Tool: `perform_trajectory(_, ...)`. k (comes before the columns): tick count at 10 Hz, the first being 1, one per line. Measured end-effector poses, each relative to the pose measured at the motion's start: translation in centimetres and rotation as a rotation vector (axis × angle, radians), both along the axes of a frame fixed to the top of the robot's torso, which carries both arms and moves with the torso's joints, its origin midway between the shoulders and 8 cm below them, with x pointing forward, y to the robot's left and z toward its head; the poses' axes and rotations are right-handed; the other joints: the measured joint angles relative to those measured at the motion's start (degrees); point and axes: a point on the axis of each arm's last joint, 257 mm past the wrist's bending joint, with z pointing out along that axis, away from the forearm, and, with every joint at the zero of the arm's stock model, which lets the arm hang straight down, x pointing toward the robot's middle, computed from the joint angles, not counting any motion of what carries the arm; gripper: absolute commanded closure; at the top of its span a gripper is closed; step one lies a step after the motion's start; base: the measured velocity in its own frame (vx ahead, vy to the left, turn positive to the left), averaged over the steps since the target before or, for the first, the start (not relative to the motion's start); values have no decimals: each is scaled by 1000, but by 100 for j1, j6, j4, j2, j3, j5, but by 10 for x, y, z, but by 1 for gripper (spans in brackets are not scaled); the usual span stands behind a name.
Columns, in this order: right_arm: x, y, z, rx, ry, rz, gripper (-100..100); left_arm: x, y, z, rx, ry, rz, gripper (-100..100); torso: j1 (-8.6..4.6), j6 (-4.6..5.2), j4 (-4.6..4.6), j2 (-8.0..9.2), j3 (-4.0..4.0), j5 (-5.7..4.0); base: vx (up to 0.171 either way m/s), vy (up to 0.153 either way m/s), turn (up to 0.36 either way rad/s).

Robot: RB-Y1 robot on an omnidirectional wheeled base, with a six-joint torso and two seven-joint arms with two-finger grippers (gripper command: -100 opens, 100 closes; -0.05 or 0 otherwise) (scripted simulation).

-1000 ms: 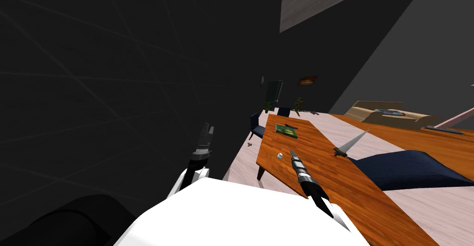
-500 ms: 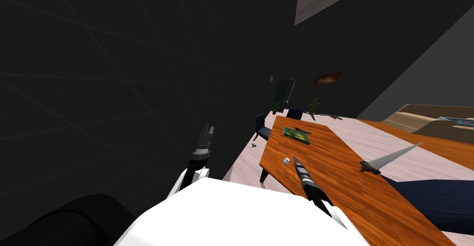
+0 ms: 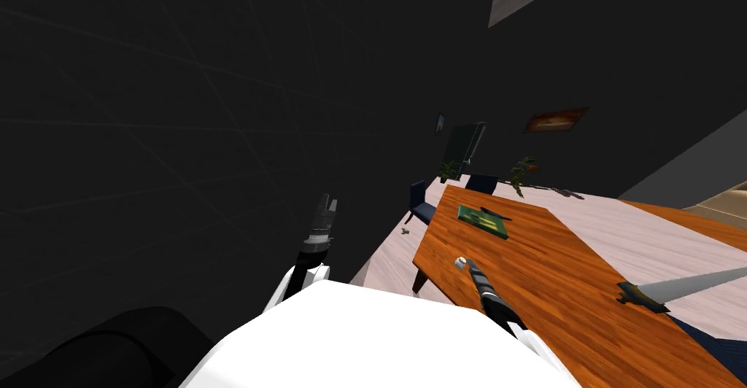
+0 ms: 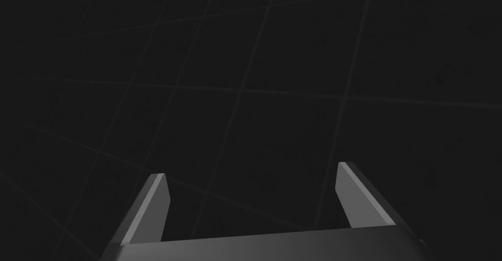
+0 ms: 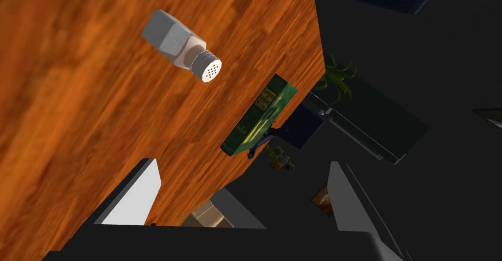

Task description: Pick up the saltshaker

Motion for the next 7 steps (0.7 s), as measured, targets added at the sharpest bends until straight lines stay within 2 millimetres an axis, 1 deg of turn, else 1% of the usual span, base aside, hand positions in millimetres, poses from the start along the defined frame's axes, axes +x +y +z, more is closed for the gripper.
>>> perform_trajectory(1, -10, -8, -6, -16, 39, -10, -100, 0, 0, 0, 0, 0, 0, 0, -3, -4, 1, -1, 0, 1, -11, -41, 122)
perform_trajectory(2, -14, -14, -12, -25, 62, -22, -100, 0, 0, 0, 0, 0, 0, 0, -2, 2, 0, -2, -1, 0, -6, -14, -54)
perform_trajectory(3, -17, -14, -20, -24, 80, -28, -100, 0, 0, 0, 0, 0, 0, 0, 7, 3, -1, -4, -3, 1, -13, -20, 287)
perform_trajectory(6, -43, -30, -47, -54, 179, -57, -100, 0, 0, 0, 0, 0, 0, 0, -5, -2, 0, -2, -1, 0, -13, -46, 197)
perform_trajectory(7, -50, -34, -54, -61, 209, -64, -100, 0, 0, 0, 0, 0, 0, 0, -6, 2, 0, -3, -2, -1, -15, -51, 302)
